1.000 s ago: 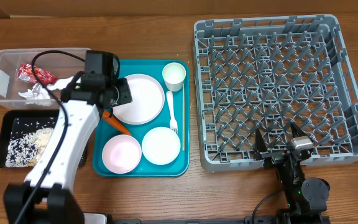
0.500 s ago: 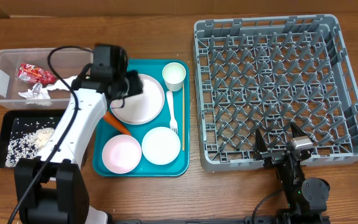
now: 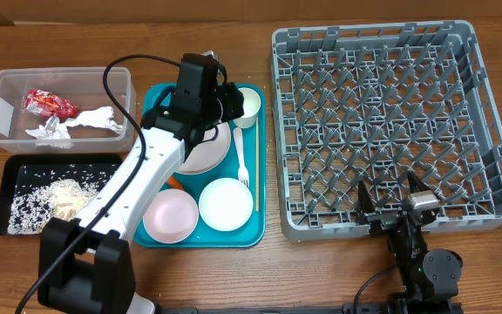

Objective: Sort waste into correct bins and load items into the dishwasher rack
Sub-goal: 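Move the left gripper up toward the white paper cup, then lower the left gripper and grasp the white paper cup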

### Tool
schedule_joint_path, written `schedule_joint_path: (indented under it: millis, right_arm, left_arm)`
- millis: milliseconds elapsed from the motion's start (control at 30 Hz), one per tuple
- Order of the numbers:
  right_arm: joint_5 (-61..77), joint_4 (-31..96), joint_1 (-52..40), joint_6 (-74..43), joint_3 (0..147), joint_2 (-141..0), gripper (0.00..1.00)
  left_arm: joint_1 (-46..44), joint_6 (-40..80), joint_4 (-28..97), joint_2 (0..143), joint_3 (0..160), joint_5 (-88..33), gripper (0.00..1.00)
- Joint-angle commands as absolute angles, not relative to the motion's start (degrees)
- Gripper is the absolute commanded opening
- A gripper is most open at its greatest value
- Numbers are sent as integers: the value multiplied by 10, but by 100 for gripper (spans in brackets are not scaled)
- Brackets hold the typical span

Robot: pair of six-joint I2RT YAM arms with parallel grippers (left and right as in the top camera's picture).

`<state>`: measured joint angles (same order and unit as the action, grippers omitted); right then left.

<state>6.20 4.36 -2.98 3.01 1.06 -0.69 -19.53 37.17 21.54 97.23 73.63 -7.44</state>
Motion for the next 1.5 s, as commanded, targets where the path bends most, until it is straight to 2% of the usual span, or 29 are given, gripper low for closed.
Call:
schedule_joint_path:
  millis: [0, 233, 400, 667, 833, 1133, 1267, 1467]
  right_arm:
    - [65, 41, -28, 28, 4, -3, 100]
    - [65, 41, -28, 28, 4, -3, 100]
    - [65, 41, -28, 28, 4, -3, 100]
    - [65, 41, -28, 28, 4, -3, 100]
    - [65, 41, -28, 28, 4, -3, 100]
    - [65, 41, -28, 28, 4, -3, 100]
    - [65, 41, -28, 28, 4, -3, 100]
    - [65, 41, -28, 28, 4, -3, 100]
  left_arm:
    - [-196, 395, 208, 1001, 747, -55, 40]
    - [-188, 409, 225, 1028, 777, -91, 37]
    - [-187, 367, 362, 1061, 889, -57, 38]
    - [-188, 336, 494, 1140, 1023, -56, 39]
    - [-187, 328, 503, 1194, 1033, -59, 40]
    - [-188, 328, 505, 1207, 1032, -55, 41]
    - [-189, 328, 508, 1207, 1032, -43, 34]
    - [-192, 328, 514, 1214, 1032, -13, 34]
